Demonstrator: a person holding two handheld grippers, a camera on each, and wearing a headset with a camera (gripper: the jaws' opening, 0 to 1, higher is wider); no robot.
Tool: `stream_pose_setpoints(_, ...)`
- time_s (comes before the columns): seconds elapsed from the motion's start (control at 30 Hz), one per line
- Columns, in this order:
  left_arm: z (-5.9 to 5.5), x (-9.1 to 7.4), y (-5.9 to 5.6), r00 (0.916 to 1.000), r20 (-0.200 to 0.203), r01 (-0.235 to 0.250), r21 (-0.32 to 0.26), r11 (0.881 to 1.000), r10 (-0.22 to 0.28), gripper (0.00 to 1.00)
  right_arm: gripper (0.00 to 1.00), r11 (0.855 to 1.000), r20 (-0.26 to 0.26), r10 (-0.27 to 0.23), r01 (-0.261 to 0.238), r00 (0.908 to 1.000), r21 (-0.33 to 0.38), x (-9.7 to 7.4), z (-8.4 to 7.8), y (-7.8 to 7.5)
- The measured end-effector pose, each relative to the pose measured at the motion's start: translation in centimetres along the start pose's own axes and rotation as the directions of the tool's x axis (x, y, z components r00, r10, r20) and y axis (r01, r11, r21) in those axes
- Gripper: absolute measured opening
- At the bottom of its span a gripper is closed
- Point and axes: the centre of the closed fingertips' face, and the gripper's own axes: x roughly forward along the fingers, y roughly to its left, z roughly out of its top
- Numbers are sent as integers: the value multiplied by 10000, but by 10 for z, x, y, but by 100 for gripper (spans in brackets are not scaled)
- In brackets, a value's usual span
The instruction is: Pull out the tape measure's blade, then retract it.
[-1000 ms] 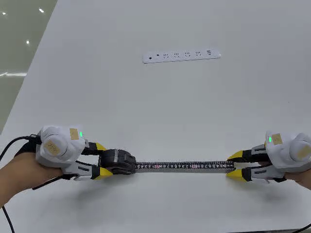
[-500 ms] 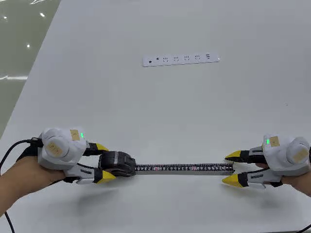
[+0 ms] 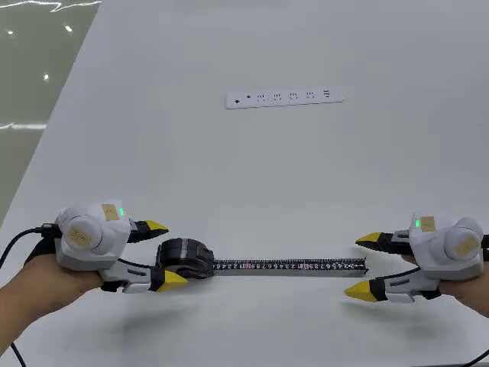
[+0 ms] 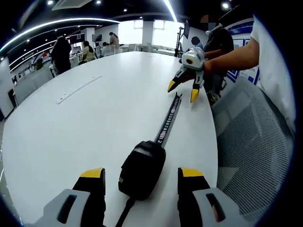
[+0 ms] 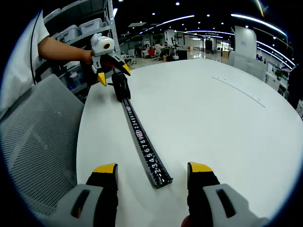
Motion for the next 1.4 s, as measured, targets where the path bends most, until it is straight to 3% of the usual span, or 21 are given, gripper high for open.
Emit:
stream_pose_setpoints(0.47, -4, -11, -3, 9971, 481, -546, -780, 9955, 584, 74, 72, 9988, -53, -463, 464, 9989, 154, -5, 12, 4)
stream_pose_setpoints(0.6, -2, -14, -1, 9929, 745, -831, -1172, 9896, 922, 80, 75, 9975, -31, -595, 595, 9982, 372, -4, 12, 6)
stream_pose_setpoints(0.77, -3, -15, -7, 9914, 820, -917, -1250, 9879, 1024, 83, 79, 9958, -48, -725, 727, 9974, 548, -4, 12, 11)
stream_pose_setpoints(0.93, -4, -20, -11, 9869, 953, -1134, -1620, 9803, 1299, 87, 85, 9943, -50, -791, 792, 9969, 711, -6, 14, 18)
stream_pose_setpoints(1.0, -2, -25, -9, 9798, 1122, -1429, -1871, 9719, 1656, 90, 86, 9936, -87, -869, 873, 9962, 722, -7, 15, 21)
stream_pose_setpoints(1.07, -3, -27, -12, 9800, 1187, -1311, -2179, 9671, 1596, 93, 88, 9926, -70, -926, 929, 9957, 778, -8, 15, 24)
stream_pose_setpoints(1.2, -6, -32, -14, 9774, 1178, -1464, -2204, 9644, 1753, 94, 90, 9911, -1, -989, 985, 9951, 894, -10, 17, 31)
stream_pose_setpoints(1.4, -7, -41, -17, 9655, 1396, -1754, -2751, 9453, 2197, 96, 92, 9846, 63, -1446, 1432, 9895, 1005, -15, 21, 37)
